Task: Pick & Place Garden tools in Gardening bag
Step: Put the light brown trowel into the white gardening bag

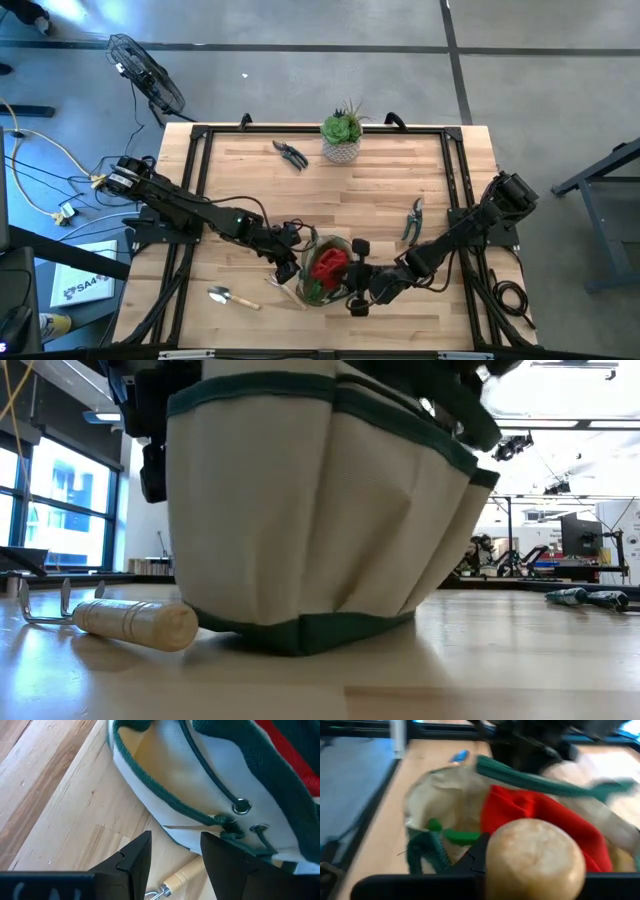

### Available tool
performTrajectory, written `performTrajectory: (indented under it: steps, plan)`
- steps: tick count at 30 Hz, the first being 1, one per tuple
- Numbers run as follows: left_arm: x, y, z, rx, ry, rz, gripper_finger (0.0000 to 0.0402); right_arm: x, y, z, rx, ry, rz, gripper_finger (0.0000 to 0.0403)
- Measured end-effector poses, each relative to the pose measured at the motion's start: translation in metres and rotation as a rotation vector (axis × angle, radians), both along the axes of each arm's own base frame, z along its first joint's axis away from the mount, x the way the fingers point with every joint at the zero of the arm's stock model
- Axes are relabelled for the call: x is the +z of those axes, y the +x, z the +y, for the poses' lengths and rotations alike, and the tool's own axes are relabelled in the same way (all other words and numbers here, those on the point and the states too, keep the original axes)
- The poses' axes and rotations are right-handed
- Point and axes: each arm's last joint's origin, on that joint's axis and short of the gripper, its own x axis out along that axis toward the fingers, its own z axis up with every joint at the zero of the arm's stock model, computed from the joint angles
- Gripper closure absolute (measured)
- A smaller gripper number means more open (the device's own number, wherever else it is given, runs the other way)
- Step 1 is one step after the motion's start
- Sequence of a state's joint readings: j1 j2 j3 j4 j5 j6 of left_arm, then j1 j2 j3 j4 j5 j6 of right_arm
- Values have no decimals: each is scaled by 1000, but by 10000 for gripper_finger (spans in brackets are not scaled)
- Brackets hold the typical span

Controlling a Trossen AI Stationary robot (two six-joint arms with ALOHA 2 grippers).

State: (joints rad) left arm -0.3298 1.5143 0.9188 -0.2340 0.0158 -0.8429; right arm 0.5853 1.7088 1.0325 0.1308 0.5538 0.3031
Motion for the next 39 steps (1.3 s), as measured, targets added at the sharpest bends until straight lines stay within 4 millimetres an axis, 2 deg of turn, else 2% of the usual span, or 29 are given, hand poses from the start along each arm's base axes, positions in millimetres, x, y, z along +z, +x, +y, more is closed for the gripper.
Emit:
performTrajectory:
  steps: [4,7,11,16,21,31,39]
  plan:
    - [0,0,0,0,0,0,236,-2,3,-5,75,38,45,374]
    - [0,0,0,0,0,0,236,-5,6,-13,47,64,90,373]
    - [0,0,0,-3,-4,1,236,-5,8,-17,38,63,84,328]
    - [0,0,-1,-14,-15,5,236,-1,9,-13,63,65,37,282]
    - [0,0,-1,-14,-15,6,236,6,6,-10,93,44,6,258]
    - [0,0,-1,-14,-14,7,236,31,-1,-15,100,58,-60,207]
    - [0,0,0,-12,-13,6,236,29,-2,-16,102,37,-37,188]
